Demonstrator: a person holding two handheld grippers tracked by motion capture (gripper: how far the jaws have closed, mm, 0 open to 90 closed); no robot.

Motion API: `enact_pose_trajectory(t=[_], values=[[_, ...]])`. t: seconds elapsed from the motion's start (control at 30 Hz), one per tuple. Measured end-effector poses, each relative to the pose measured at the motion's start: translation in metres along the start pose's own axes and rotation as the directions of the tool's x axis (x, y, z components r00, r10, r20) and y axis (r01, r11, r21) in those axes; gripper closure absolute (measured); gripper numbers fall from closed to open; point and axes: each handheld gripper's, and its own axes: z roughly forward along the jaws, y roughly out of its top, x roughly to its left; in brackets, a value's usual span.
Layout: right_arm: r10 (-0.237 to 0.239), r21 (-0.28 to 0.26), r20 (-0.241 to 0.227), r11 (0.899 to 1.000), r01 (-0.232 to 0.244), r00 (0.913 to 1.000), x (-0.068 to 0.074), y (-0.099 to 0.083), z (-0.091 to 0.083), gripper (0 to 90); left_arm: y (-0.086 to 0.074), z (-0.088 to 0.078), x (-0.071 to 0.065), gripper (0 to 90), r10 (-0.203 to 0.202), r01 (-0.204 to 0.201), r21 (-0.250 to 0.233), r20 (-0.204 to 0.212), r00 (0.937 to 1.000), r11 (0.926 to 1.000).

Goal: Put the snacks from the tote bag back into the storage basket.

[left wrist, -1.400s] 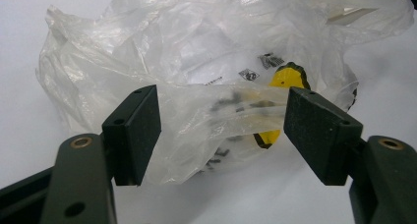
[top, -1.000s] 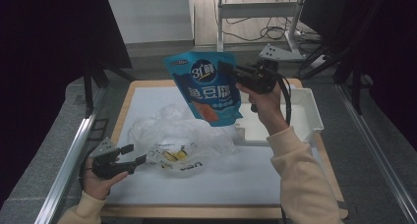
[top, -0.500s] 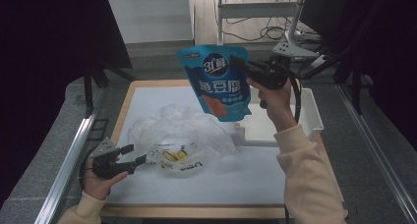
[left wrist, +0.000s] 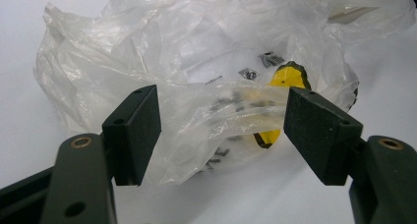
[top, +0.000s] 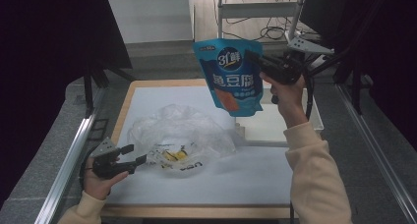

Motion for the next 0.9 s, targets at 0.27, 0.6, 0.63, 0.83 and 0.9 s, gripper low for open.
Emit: enact_pose_trajectory(t=[0.27, 0.6, 0.63, 0.83, 0.9], values=[[0.009, 0.004, 0.050, 1.000, -0.009, 0.9987, -0.016, -0.001, -0.010, 88.8, 0.000, 0.000, 0.000, 30.2, 0.000, 0.000, 0.000, -0.001, 1.0000, 1.0000], [0.010, 0.002, 0.100, 1.000, -0.010, 0.9950, -0.032, -0.003, -0.025, 88.8, 0.000, 0.000, 0.001, 30.2, -0.002, 0.002, 0.000, -0.002, 1.0000, 1.0000], [0.013, 0.001, 0.104, 1.000, -0.013, 0.9945, -0.034, -0.003, -0.027, 88.7, 0.000, 0.000, 0.001, 30.2, -0.003, 0.003, 0.000, -0.002, 1.0000, 1.0000], [0.027, 0.001, 0.128, 1.000, -0.028, 0.9913, -0.042, -0.005, -0.034, 88.8, 0.000, 0.001, 0.001, 30.2, -0.002, 0.002, 0.002, -0.002, 1.0000, 1.0000], [0.029, 0.004, 0.137, 1.000, -0.030, 0.9901, -0.044, -0.006, -0.035, 88.7, 0.000, 0.001, 0.001, 30.2, -0.002, 0.002, 0.002, -0.002, 1.0000, 1.0000]])
